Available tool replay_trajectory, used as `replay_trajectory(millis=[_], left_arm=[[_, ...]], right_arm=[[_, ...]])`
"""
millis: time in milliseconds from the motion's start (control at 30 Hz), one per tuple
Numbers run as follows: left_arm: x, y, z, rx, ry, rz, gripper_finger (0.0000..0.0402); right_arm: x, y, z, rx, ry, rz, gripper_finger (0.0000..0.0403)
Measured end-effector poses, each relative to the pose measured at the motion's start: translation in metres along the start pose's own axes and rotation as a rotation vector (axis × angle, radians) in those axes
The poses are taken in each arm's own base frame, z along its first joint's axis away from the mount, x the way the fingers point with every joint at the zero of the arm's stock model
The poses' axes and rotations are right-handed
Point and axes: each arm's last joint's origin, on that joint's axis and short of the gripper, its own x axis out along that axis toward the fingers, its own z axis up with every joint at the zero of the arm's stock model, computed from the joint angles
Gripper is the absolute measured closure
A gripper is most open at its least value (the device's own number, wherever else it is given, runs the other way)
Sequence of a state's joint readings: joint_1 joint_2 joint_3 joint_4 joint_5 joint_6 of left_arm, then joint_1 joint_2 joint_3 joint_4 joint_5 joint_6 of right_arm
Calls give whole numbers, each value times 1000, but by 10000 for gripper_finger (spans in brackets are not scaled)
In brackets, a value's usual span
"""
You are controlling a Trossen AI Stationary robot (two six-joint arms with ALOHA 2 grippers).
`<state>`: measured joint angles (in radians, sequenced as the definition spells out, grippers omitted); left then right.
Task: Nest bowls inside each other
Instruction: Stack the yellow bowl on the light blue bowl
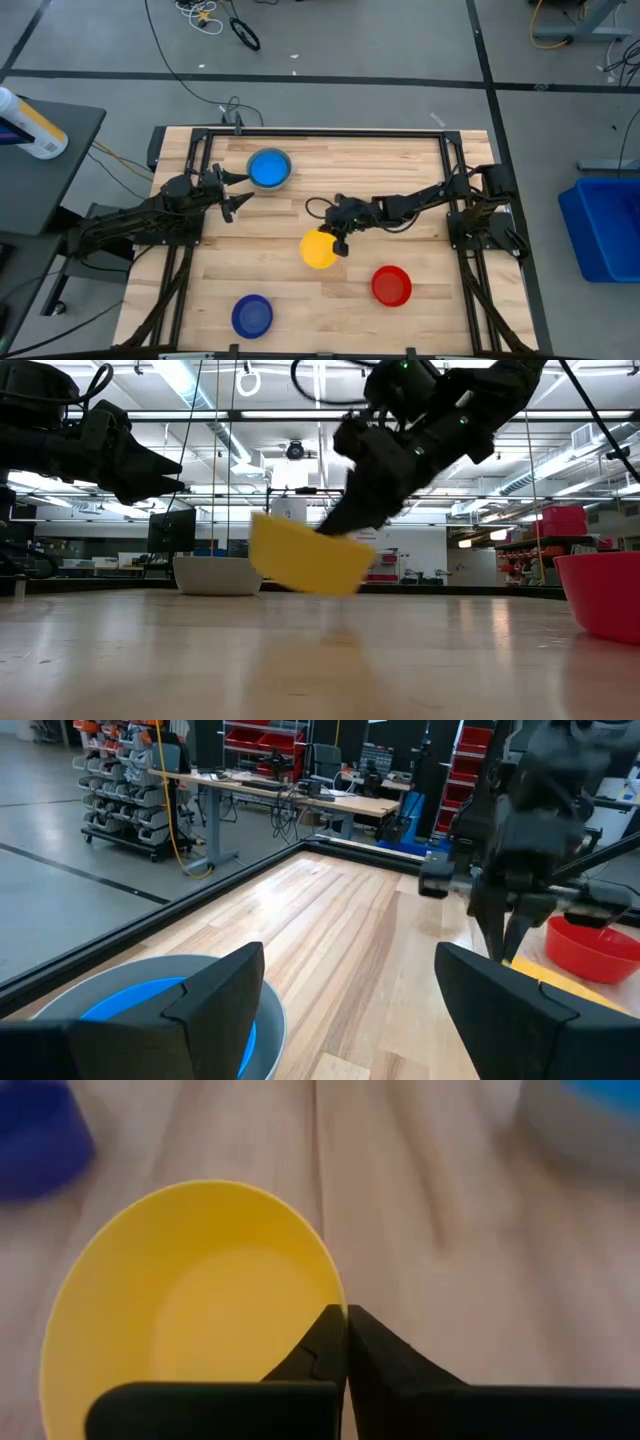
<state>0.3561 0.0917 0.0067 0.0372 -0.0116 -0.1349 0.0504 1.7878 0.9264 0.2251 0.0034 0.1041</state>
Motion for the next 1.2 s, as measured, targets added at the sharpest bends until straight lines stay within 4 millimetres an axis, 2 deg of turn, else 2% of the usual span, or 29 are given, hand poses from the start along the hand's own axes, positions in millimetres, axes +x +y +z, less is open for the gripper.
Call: replay_trajectory(millis=[133,300,467,633,833,1033,1200], left_arm=[[0,0,0,0,0,0,97],[0,0,0,1,1,0,97],[0,0,0,16,1,0,97],[0,0,0,34,2,0,97],[0,0,0,42,6,0,97],[0,0,-1,45,12,-2,97],[0,0,-1,46,14,-2,97]], right_arm=[[-1,-14,16,-29,-155,-19,400],[-6,-50,30,-24,-288,-156,401],[-2,-91,43,-16,-414,-192,402],[16,-126,64,-5,-480,-214,402],[47,-159,87,58,-488,-201,403],[78,-176,101,114,-430,-200,403],[94,-184,109,150,-361,-224,403]])
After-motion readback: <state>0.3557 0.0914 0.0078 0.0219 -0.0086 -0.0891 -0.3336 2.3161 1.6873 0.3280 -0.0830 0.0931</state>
